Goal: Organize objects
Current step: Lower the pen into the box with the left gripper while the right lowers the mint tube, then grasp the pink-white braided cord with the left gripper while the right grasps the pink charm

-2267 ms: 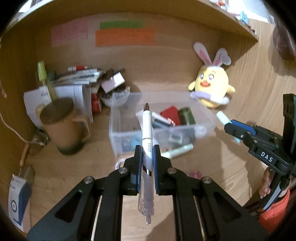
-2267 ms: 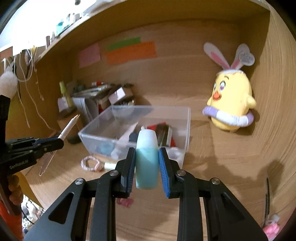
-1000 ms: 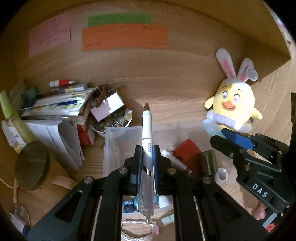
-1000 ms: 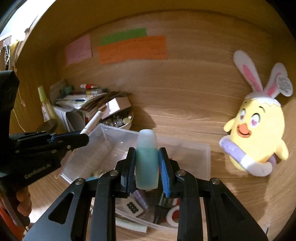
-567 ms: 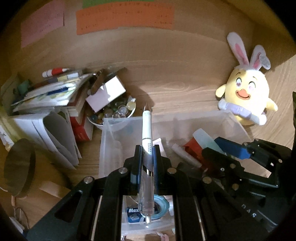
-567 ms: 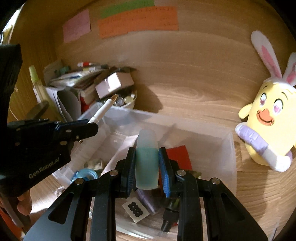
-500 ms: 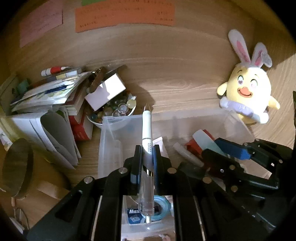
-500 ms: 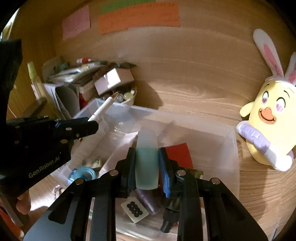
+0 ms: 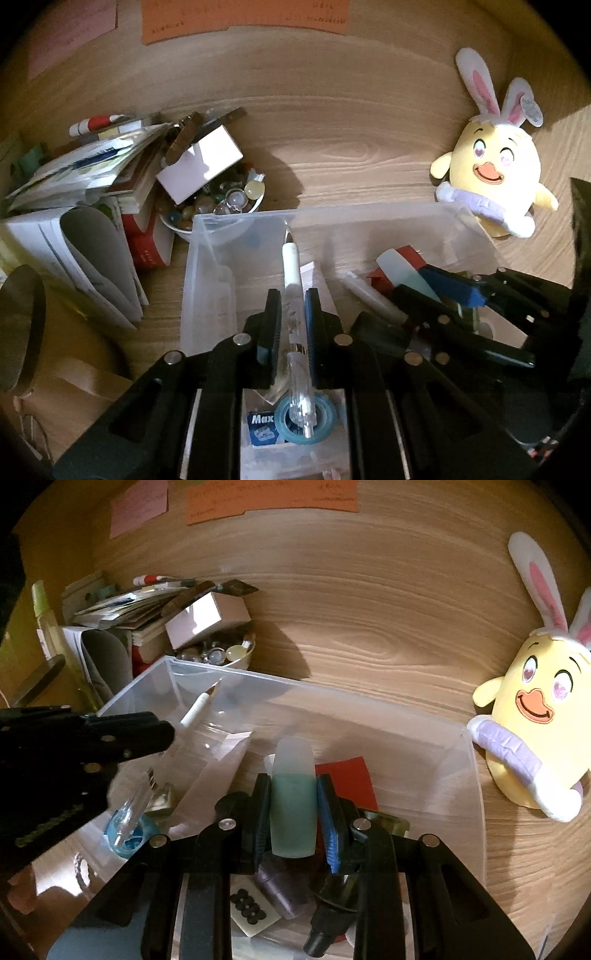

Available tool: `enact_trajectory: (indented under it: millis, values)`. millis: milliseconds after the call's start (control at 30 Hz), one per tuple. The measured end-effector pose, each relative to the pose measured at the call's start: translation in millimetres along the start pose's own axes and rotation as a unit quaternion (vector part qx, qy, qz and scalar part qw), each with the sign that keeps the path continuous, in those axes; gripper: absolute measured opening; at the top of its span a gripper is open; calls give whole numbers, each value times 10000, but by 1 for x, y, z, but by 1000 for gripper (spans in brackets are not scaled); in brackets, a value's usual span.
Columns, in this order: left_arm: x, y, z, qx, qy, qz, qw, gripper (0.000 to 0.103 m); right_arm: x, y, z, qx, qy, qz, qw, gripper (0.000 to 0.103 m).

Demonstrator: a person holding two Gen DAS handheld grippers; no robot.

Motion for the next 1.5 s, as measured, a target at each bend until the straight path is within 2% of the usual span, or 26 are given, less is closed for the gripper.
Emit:
enact_trajectory:
  millis: [67, 133, 200, 267, 367, 533, 667, 833, 900, 1067, 1200, 1500]
  values:
    - [6, 1, -1, 22, 38, 18, 10000, 12, 0, 0, 0, -1, 15, -4, 10000, 23]
    - [12, 2, 0, 34, 55, 45, 10000, 20, 1, 0, -1, 20, 34, -30, 10000, 25]
    - [19, 4, 0, 39, 63, 96, 9999, 25, 2, -1, -2, 32, 51, -23, 10000, 37]
    - [25, 5, 0, 37, 96, 122, 9999, 28, 6, -2, -2, 46, 92, 31, 9999, 44]
    - [37, 6, 0, 30, 154, 188, 9997, 32, 15, -4, -4, 102, 175, 127, 9997, 48]
    - [60, 11, -3, 30, 151, 395, 9991, 53, 31, -5, -3, 141, 221, 231, 9994, 58]
    - [77, 18, -4, 7, 127, 501, 9987, 64, 49, -3, -3, 164, 247, 354, 9989, 71]
    - [92, 31, -7, 5, 92, 525, 9986, 75, 72, 3, -6, 262, 228, 463, 9983, 74]
    - [95, 37, -8, 2, 58, 508, 9987, 80, 80, 6, -7, 275, 207, 511, 9981, 80]
    - [96, 59, -15, -95, -125, 370, 9992, 83, 98, 18, -10, 272, 84, 615, 9977, 81]
    - [88, 78, -21, -71, -161, 107, 9998, 87, 108, 34, -12, 234, -25, 610, 9979, 81]
    - [59, 114, -21, -168, -51, -528, 9985, 89, 106, 78, -19, 94, -349, 210, 9991, 81]
Point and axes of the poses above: each gripper's, at about its wrist camera, not at the fingertips, and x roughly against the way its jaws point, z to its right, y to its underside, the point moved 4 cm from there along -x, roughly the way its jaws point, and after that the axes turned 5 degrees about x, right-handed, at the moved point
